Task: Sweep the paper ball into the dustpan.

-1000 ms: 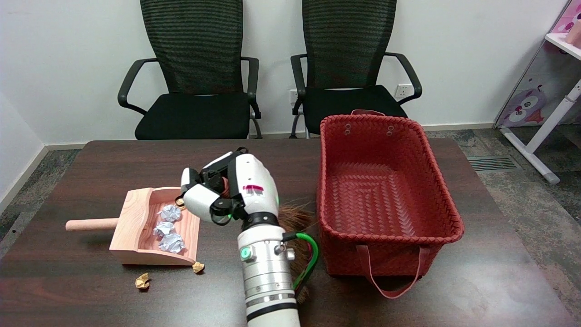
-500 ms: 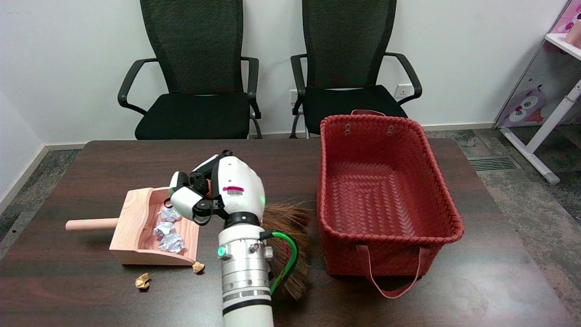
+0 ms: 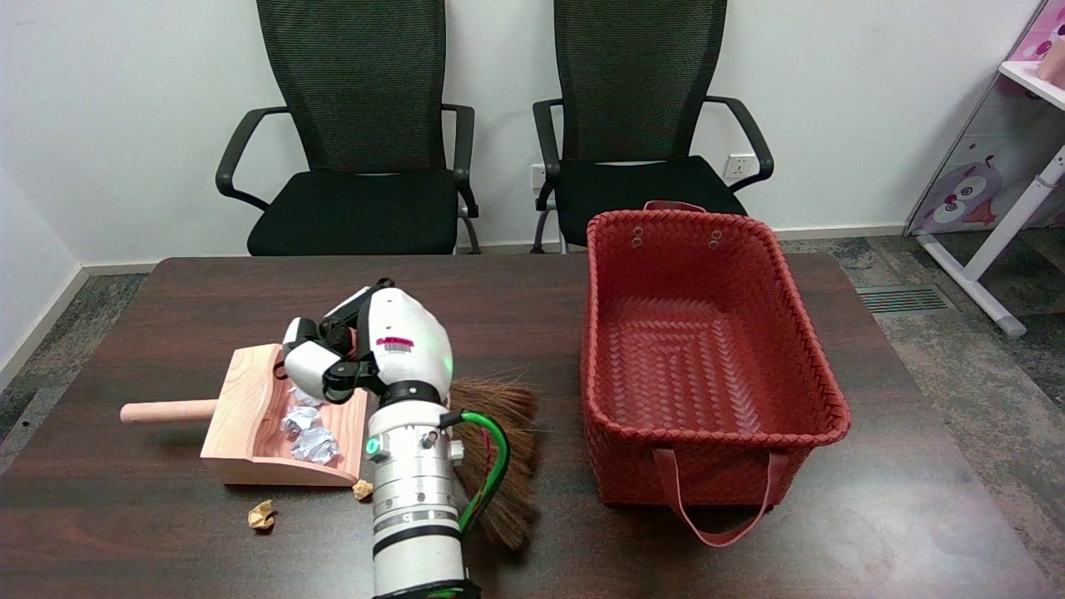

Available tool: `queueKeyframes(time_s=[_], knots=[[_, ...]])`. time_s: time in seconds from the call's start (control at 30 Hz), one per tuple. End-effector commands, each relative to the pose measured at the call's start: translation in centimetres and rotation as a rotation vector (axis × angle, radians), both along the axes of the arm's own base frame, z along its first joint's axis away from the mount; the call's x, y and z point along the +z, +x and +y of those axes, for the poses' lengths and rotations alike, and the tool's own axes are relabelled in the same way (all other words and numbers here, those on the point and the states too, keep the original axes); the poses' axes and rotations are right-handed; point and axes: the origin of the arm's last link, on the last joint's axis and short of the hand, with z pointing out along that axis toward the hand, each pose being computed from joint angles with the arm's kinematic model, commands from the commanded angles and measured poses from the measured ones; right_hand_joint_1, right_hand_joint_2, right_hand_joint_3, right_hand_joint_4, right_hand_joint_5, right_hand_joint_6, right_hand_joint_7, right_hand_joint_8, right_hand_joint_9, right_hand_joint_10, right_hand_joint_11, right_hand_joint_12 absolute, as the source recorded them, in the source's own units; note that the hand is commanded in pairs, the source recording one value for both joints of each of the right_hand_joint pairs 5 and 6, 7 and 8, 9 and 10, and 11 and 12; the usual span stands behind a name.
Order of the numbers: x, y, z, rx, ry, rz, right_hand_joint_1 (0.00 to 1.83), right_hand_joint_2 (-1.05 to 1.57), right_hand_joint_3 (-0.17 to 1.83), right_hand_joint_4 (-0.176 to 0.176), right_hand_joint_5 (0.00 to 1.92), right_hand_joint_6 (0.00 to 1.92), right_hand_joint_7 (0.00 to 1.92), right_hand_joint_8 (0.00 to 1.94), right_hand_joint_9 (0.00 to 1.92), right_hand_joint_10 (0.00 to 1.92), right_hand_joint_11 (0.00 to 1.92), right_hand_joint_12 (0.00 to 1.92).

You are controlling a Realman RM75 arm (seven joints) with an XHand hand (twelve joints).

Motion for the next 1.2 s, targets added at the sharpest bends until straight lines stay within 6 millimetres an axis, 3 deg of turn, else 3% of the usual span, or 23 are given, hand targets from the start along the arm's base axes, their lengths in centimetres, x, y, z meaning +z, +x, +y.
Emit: queueKeyframes(time_s=[0.03, 0.57, 0.87, 1.2], knots=[[-1.5, -1.3, -1.2, -0.045, 0.051, -0.077, 1.01, 1.57, 1.48, 0.176, 1.92, 1.92, 1.92, 1.92, 1.92, 1.92, 1.92, 1.92], [-1.2, -3.2, -1.4, -0.042, 0.067, -0.236, 0.97, 1.57, 1.55, 0.176, 1.92, 1.92, 1.92, 1.92, 1.92, 1.92, 1.92, 1.92], [-0.7, -3.1, -2.8, -0.025, 0.079, -0.38, 0.98, 1.57, 1.55, 0.176, 1.92, 1.92, 1.92, 1.92, 1.92, 1.92, 1.92, 1.92], [-0.6, -2.6, -4.4, -0.012, 0.124, -0.501, 0.98, 1.57, 1.24, 0.176, 1.92, 1.92, 1.92, 1.92, 1.92, 1.92, 1.92, 1.92]])
